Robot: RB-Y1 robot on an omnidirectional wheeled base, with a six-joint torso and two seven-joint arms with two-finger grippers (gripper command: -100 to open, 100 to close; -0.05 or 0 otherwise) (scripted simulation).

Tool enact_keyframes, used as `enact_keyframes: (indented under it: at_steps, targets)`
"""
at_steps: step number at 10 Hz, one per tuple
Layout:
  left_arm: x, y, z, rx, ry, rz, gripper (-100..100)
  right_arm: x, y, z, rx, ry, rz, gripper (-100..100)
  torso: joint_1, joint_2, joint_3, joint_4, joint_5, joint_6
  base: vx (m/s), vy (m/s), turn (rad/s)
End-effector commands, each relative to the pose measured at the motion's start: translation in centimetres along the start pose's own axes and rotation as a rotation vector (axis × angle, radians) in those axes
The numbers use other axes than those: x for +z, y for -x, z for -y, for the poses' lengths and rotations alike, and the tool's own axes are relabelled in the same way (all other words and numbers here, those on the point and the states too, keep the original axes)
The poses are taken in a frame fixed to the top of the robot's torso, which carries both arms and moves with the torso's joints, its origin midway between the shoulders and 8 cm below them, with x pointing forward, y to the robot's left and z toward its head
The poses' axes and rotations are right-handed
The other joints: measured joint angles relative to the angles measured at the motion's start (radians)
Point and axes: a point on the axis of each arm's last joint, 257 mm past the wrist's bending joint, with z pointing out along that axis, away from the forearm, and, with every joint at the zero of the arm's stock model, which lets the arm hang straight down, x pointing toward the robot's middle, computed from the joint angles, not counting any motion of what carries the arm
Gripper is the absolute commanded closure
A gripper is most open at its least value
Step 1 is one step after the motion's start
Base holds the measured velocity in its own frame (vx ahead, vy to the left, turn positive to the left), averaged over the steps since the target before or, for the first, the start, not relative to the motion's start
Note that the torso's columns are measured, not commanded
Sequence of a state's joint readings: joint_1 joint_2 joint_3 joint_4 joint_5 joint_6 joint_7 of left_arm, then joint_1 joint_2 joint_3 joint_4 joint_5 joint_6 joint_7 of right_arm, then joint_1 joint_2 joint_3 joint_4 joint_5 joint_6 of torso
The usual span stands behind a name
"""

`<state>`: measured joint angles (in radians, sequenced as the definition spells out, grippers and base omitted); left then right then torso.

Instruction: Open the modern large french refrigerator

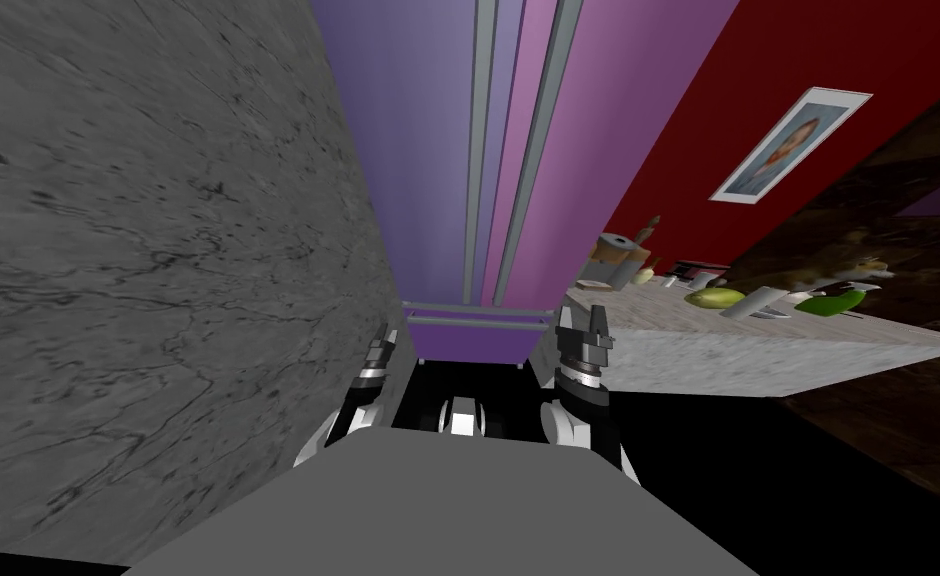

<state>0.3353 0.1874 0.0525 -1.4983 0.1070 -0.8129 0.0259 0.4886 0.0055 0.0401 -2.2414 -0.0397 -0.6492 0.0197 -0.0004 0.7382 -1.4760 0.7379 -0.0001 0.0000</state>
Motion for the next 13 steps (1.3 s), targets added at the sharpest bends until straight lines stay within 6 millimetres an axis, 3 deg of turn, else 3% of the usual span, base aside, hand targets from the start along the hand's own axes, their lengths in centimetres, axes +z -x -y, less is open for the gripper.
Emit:
enact_keyframes:
  at_steps: [1, 13]
  targets:
    - [-1.1, 0.1, -1.8, 0.012, 0.029, -0.001, -100, 0.0, 0.0, 0.0, 0.000, 0.000, 0.000, 0, 0.000, 0.000, 0.000, 0.000, 0.000, 0.000, 0.068, 0.016, -0.009]
    - [-7.0, -0.2, -9.5, 0.062, 0.160, -0.022, -100, 0.0, 0.0, 0.0, 0.000, 0.000, 0.000, 0, 0.000, -0.001, -0.001, 0.000, 0.000, 0.000, 0.089, 0.012, -0.015]
